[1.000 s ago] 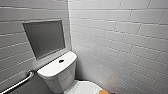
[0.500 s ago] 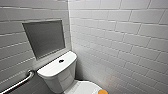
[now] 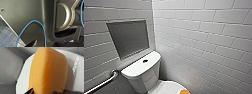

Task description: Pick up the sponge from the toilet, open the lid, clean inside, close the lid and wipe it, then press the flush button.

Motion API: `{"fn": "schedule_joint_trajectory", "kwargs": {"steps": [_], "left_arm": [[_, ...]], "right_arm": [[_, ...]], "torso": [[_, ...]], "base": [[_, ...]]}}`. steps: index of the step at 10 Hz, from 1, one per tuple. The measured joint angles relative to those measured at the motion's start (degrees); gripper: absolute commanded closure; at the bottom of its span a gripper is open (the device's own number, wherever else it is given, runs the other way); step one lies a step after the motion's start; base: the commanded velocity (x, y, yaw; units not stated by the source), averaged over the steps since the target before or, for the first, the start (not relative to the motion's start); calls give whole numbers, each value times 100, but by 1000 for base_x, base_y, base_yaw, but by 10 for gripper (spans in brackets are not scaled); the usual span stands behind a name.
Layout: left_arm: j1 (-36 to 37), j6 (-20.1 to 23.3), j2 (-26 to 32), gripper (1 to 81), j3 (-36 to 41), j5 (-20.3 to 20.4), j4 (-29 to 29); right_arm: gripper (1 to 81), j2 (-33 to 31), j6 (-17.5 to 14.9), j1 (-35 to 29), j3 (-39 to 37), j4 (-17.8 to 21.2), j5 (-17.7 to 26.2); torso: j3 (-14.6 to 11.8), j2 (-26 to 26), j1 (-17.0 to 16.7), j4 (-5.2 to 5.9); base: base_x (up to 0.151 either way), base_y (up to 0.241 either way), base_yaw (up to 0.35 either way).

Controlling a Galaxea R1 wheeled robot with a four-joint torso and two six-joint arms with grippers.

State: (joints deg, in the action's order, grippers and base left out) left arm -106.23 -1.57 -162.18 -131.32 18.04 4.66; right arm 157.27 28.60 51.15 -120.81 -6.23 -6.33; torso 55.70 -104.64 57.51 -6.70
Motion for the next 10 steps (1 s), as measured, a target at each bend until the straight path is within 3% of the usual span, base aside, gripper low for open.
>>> {"fn": "schedule_joint_trajectory", "kwargs": {"steps": [2, 3, 7, 10], "left_arm": [[0, 0, -5, 10, 0, -2, 0], [-2, 0, -5, 10, 0, -2, 0], [-2, 0, -28, 10, 4, -5, 0], [5, 0, 5, 10, 69, 17, 2]], "right_arm": [[10, -90, -2, 77, 247, -51, -138], [811, -90, -77, 110, 276, -107, -229], [811, -154, 0, 135, 315, -104, -312], [811, -619, -2, 22, 976, -115, -288]], "torso": [[0, 0, 0, 0], [0, 0, 0, 0], [0, 0, 0, 0], [2, 0, 0, 0]], "base": [[0, 0, 0], [0, 0, 0], [0, 0, 0], [0, 0, 0]]}}
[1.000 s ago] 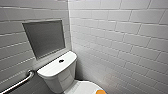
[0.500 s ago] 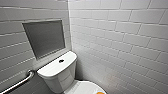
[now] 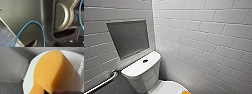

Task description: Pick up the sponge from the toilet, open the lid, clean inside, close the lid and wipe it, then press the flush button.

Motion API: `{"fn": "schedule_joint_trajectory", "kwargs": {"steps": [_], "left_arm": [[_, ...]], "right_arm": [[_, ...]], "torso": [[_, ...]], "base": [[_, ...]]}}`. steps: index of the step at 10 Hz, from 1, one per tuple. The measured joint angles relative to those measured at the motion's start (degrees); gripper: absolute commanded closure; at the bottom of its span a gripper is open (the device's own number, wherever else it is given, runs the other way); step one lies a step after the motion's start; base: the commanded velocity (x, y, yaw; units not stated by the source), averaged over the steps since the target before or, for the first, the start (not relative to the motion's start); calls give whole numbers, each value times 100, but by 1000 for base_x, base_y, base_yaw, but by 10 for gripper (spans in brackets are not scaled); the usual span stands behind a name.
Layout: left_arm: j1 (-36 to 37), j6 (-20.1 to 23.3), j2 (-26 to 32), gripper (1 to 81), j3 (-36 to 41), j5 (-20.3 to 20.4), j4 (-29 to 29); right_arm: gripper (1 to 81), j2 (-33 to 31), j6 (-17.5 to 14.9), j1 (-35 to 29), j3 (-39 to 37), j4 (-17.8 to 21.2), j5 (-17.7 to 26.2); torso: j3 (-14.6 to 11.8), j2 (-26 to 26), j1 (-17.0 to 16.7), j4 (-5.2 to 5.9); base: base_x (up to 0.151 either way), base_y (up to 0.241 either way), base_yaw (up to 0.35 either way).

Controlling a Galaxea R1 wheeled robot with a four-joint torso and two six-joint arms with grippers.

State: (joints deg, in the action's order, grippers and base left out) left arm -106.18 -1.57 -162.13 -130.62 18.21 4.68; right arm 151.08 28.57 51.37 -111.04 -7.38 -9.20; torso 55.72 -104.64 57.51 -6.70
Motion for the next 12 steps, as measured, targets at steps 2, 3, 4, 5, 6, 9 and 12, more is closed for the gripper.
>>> {"fn": "schedule_joint_trajectory", "kwargs": {"steps": [2, 3, 4, 5, 6, 9, 12], "left_arm": [[91, 1, 180, 10, 319, -2, 2], [185, 4, 362, 10, 617, 4, 6], [266, 4, 581, 10, 957, 6, 9], [336, 6, 817, 10, 1307, 4, 17], [425, 9, 1062, 10, 1668, -20, 24], [946, 23, 1753, 10, 2547, -20, 28], [1573, 21, 2572, 10, 3523, -127, 30]], "right_arm": [[811, -621, 0, -171, 931, -4, 0], [811, -1075, 0, -229, 1454, -17, -9], [811, -1563, 0, -208, 1810, -20, -20], [811, -2020, -2, -96, 2048, -20, -27], [811, -2410, -2, 152, 2259, -20, -50], [811, -2870, -5, 1261, 2460, -20, -411], [811, -3011, -18, 2360, 2339, -85, -811]], "torso": [[0, 0, 0, 0], [0, 0, 0, 0], [-2, 0, 0, 0], [-2, 0, 0, 0], [-2, 0, 0, 0], [-2, 0, 0, 0], [-2, 0, 0, 0]], "base": [[0, 0, 0], [0, 0, 0], [0, 0, 0], [0, 0, 0], [0, 0, 0], [0, 0, 0], [0, 0, 0]]}}
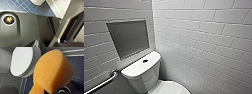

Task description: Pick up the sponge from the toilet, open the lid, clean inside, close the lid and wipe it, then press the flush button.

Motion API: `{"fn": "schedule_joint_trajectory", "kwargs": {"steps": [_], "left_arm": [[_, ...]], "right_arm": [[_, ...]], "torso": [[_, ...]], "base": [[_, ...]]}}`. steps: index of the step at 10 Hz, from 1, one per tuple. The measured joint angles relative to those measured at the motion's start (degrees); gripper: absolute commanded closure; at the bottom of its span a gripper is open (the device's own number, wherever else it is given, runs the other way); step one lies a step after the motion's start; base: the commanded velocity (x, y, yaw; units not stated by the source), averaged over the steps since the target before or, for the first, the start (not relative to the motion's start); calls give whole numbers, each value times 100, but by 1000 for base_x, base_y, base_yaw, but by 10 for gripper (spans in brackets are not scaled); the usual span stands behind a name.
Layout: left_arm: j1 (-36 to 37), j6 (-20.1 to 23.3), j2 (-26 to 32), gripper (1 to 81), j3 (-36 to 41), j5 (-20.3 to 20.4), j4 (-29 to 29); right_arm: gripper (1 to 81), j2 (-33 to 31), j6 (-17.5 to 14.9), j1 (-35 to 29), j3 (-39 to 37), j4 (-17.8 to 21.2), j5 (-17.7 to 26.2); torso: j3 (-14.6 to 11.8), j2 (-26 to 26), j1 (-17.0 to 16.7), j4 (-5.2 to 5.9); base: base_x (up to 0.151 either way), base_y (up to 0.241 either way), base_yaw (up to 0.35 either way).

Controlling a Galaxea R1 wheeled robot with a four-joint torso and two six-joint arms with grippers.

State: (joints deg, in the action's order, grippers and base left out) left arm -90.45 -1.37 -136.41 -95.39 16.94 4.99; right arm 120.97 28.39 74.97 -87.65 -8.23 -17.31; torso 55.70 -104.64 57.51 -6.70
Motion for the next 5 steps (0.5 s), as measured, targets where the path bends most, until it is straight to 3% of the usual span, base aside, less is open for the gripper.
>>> {"fn": "schedule_joint_trajectory", "kwargs": {"steps": [3, 4, 5], "left_arm": [[824, -23, 592, 10, 625, -33, -9], [1003, -43, 634, 10, 755, -69, -13], [1187, -166, 684, 10, 824, -118, -33]], "right_arm": [[811, -40, -1, 735, -295, -122, -641], [811, -10, -4, 873, -402, -174, -766], [811, 69, -6, 945, -527, -207, -873]], "torso": [[0, 0, 0, -15], [0, 0, 0, -92], [0, 0, 0, -240]], "base": [[0, 0, 0], [0, 0, 0], [0, 0, 0]]}}
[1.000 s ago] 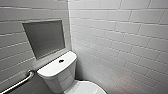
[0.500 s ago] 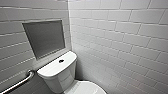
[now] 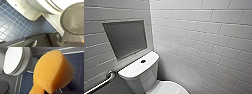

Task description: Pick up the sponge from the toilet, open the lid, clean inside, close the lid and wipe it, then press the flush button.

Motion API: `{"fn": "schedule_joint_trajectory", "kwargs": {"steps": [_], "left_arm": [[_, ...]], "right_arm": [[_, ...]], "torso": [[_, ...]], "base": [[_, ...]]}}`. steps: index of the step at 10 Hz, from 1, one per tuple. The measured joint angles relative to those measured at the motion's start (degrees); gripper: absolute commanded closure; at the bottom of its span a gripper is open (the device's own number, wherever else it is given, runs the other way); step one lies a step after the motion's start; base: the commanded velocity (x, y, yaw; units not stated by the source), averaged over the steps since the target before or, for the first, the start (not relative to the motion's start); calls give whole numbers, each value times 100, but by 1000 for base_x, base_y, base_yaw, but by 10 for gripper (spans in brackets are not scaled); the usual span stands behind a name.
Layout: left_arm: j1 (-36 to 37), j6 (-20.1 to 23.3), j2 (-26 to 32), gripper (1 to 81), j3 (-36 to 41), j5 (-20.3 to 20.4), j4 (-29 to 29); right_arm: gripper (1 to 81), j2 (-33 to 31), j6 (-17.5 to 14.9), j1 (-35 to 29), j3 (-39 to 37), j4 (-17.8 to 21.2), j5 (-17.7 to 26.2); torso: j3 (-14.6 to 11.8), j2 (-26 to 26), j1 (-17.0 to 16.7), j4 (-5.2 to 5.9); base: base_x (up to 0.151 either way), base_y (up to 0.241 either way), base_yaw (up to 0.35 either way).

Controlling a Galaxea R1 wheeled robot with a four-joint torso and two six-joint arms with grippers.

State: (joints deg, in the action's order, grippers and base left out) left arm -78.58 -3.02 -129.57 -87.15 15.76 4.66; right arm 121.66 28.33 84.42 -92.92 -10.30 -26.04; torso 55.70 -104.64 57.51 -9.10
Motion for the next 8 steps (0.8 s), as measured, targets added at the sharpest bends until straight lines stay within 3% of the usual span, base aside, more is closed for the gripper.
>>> {"fn": "schedule_joint_trajectory", "kwargs": {"steps": [2, 3, 6, 8], "left_arm": [[535, -332, 39, 10, 24, -37, -22], [739, -529, 38, 10, 46, -135, -26], [1139, -1092, 41, 10, 9, -521, -41], [1493, -1368, 9, 10, -13, -553, -45]], "right_arm": [[811, 188, -2, 212, -134, -72, -55], [811, 236, -2, 304, -184, -110, -34], [811, 411, -20, 297, -356, -152, -98], [811, 584, -17, 439, -590, -177, -85]], "torso": [[0, 0, 0, -297], [0, 0, 0, -361], [2, 0, 0, -361], [35, 0, 0, -361]], "base": [[0, 0, 0], [0, 0, 0], [0, 0, 0], [0, 0, 0]]}}
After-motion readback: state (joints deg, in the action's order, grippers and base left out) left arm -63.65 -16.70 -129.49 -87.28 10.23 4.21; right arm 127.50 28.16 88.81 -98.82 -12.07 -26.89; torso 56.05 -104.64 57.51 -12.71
